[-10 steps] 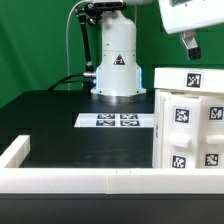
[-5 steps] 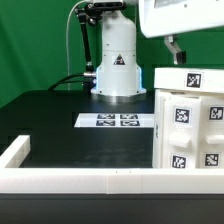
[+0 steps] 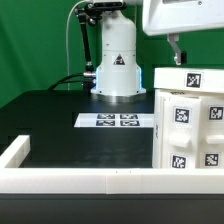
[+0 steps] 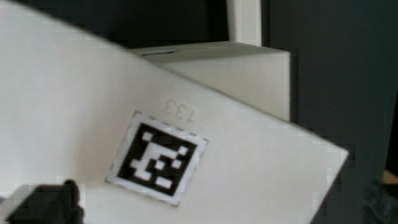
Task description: Assemble cabinet
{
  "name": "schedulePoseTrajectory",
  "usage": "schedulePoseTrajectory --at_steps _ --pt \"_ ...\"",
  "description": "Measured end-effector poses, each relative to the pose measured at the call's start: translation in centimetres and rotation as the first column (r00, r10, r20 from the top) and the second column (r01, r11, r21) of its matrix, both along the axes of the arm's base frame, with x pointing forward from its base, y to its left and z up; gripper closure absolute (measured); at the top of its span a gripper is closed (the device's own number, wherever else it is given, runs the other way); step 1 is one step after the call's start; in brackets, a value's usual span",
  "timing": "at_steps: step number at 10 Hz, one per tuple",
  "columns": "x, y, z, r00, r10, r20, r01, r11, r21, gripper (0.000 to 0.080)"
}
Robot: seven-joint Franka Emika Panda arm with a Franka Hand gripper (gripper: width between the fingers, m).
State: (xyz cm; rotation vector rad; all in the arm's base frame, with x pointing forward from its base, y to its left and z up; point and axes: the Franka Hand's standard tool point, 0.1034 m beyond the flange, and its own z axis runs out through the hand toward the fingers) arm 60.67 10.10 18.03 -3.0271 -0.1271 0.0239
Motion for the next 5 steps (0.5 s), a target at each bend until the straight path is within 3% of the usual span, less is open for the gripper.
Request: schedulePoseTrajectory --at_steps 2,3,5 --pt "-0.04 -0.01 -0.14 0.98 0.198 0.02 -0.198 0.98 -0.002 0.0002" --pt "-0.24 0.15 -0.44 0.944 0.329 0.018 -0.328 0.944 -0.03 0.0002" --pt "-0.3 0.3 -0.81 0.86 0.508 0.042 -0.507 0.861 -0.044 0.0002"
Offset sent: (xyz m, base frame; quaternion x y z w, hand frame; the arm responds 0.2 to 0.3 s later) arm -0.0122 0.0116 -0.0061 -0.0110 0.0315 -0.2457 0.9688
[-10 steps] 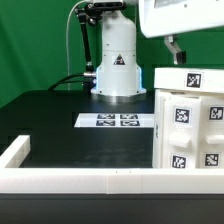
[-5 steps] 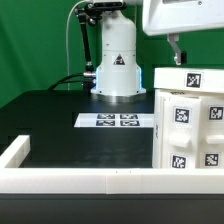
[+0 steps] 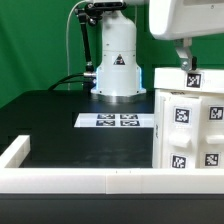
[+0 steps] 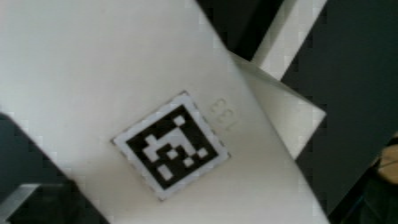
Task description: Assemble cabinet
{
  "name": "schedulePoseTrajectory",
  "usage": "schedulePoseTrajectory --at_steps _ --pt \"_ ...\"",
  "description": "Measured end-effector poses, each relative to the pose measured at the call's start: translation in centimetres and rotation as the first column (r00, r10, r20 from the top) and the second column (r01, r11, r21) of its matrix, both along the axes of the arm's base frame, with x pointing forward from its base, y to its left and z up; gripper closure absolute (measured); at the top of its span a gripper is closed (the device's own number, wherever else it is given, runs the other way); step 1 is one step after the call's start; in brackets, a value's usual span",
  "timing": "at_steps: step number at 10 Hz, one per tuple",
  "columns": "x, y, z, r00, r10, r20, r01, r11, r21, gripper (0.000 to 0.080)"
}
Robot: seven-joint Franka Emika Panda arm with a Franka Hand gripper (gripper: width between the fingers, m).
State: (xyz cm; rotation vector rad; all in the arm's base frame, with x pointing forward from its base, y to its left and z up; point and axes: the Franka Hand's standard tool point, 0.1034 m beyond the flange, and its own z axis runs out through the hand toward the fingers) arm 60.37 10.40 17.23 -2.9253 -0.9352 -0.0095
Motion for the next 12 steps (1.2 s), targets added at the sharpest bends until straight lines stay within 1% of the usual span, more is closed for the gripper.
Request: schedulePoseTrajectory --at_steps 1,2,4,8,10,12 --pt "0.0 -0.1 -0.1 0.998 0.062 0.003 -0.062 0.998 -0.001 0.0002" --pt "0.0 -0.4 -0.2 0.982 0.188 0.009 -0.188 0.982 -0.001 0.0002" --pt "-0.1 -1.0 -0.4 0.947 0.321 0.015 -0.321 0.947 -0.008 0.0002" --pt "-0.6 -1.5 -1.2 0.95 0.312 0.013 -0.312 0.95 -0.01 0.0002" --pt "-0.6 -1.6 -1.3 0.953 0.303 0.011 -0.303 0.953 -0.01 0.0002" --pt "-0.6 -1.7 -1.3 0.955 0.295 0.01 -0.295 0.955 -0.011 0.0245"
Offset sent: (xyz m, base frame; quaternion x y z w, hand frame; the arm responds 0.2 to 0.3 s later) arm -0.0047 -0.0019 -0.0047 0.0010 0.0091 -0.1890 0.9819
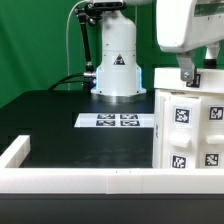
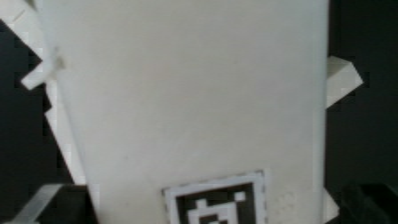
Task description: Assemble cabinet
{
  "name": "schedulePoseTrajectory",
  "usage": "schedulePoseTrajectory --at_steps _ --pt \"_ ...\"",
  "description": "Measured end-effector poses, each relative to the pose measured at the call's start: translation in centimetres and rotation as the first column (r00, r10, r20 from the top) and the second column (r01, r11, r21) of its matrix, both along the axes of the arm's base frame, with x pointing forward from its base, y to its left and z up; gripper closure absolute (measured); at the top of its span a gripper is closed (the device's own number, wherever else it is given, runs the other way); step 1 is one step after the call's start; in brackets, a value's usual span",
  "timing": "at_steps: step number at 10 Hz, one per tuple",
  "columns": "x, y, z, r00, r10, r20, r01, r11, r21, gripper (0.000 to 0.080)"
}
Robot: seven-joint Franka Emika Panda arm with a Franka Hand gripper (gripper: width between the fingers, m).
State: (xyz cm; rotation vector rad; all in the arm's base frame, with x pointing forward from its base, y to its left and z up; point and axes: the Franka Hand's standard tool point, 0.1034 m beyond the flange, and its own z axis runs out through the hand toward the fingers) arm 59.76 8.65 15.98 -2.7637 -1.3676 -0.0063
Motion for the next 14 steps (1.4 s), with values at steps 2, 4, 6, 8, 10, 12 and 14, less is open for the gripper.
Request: schedulePoseTrajectory --at_steps 2,4,6,8,10,12,14 --pt "-0.01 -0.08 -0.04 0.999 -0.036 -0.003 0.036 0.999 -0.001 0.0243" --pt "-0.01 -0.08 -0.04 0.995 -0.099 -0.006 0.099 0.995 -0.002 0.0243" --pt "-0.02 -0.08 -0.04 0.966 -0.257 -0.014 0.257 0.966 -0.007 0.0243" --pt "0.0 0.01 -0.01 0.921 -0.389 -0.018 0.388 0.921 -0.01 0.0242" --pt "0.07 0.1 -0.02 0.84 -0.543 -0.006 0.543 0.84 -0.003 0.0241" --pt "0.48 -0.23 -0.15 0.728 -0.686 -0.01 0.686 0.727 0.028 0.0241" --pt "0.81 -0.26 -0.13 0.65 -0.76 -0.008 0.76 0.649 0.045 0.024"
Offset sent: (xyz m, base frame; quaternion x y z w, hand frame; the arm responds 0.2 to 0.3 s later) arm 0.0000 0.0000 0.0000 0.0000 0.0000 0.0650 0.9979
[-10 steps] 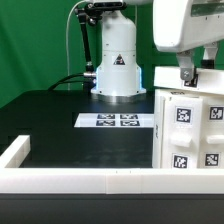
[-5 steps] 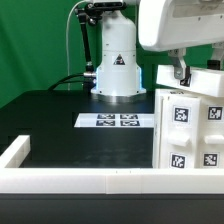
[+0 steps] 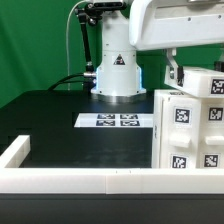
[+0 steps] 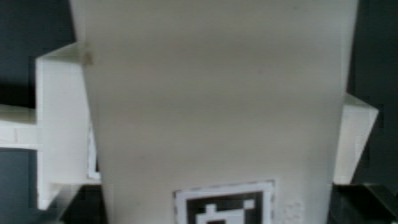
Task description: Assemble cabinet
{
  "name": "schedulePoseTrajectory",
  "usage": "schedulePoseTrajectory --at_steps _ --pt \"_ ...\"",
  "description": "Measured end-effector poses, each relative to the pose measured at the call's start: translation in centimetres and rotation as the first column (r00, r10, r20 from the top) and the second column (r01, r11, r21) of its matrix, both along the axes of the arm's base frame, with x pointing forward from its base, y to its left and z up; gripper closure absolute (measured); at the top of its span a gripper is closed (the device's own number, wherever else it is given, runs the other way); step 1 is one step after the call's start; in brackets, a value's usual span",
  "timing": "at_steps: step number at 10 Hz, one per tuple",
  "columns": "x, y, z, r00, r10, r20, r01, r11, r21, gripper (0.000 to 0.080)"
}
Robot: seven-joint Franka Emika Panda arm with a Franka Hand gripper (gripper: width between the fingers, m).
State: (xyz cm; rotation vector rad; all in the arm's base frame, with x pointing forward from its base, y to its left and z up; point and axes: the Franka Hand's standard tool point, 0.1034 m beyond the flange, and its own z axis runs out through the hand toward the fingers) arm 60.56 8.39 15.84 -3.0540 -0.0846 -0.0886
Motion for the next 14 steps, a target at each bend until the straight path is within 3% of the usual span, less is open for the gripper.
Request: schedulePoseTrajectory --at_steps 4,7,10,11,13,14 --pt "0.01 0.18 0.01 0.963 -0.268 -0.025 0.268 0.963 0.016 0.024" --pt "-0.07 0.26 -0.01 0.858 -0.513 -0.028 0.514 0.857 0.037 0.024" --pt "0.24 0.25 -0.06 0.69 -0.722 -0.052 0.724 0.686 0.068 0.024" --pt "0.38 0.22 -0.12 0.576 -0.814 -0.075 0.817 0.57 0.09 0.024" --pt "0.43 0.2 -0.12 0.502 -0.86 -0.09 0.864 0.495 0.091 0.024" --pt "0.49 0.25 -0.09 0.421 -0.9 -0.111 0.906 0.412 0.094 0.024"
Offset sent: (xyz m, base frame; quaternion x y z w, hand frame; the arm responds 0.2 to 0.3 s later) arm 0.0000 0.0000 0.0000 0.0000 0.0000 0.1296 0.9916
